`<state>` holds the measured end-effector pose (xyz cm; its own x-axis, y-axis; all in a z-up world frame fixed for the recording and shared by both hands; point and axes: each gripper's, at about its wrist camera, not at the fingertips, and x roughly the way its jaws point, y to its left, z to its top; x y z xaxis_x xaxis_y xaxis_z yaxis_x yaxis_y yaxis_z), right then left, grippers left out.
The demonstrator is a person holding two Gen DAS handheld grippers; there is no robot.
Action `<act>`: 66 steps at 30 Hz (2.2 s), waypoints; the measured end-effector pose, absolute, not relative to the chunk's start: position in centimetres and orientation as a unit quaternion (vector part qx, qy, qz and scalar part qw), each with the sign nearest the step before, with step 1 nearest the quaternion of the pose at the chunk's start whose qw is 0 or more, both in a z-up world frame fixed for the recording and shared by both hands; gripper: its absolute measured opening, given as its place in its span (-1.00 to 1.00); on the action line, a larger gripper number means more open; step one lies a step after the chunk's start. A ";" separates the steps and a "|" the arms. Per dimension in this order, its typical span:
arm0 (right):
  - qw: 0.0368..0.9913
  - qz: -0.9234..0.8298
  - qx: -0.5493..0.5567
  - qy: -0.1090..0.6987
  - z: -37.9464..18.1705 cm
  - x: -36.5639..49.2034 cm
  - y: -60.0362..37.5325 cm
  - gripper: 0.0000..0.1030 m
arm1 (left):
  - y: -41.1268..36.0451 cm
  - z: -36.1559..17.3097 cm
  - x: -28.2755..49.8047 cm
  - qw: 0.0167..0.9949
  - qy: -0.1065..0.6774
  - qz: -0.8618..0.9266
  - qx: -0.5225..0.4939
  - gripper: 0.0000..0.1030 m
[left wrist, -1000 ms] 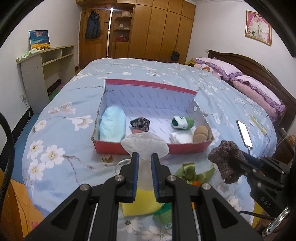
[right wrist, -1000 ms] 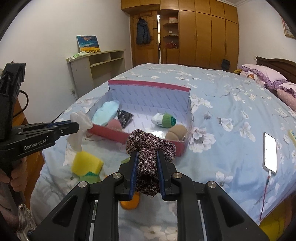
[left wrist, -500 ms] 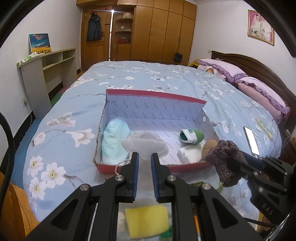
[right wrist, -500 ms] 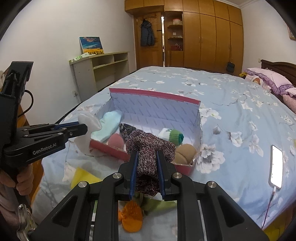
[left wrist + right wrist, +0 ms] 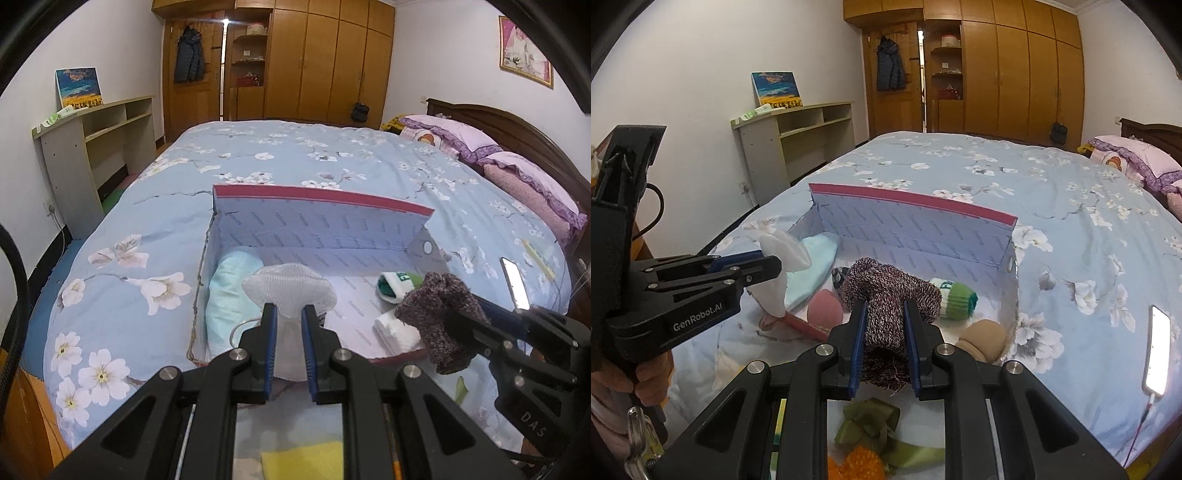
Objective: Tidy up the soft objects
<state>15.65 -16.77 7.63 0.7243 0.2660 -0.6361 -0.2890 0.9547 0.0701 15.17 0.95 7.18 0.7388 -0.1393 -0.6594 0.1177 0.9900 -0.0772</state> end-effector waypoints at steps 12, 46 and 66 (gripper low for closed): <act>0.925 0.151 -0.019 0.349 6.1 17.8 -16.0 -0.60 | 1.1 5.0 17.2 0.927 0.370 -0.067 -0.015 -0.73; 0.925 0.140 0.005 0.353 4.2 19.3 -16.5 -0.31 | 1.0 3.5 17.0 0.914 0.400 -0.069 -0.019 -0.36; 0.928 0.140 0.013 0.346 6.0 15.3 -17.4 -0.29 | 1.5 4.3 13.0 0.910 0.406 -0.071 -0.036 -0.36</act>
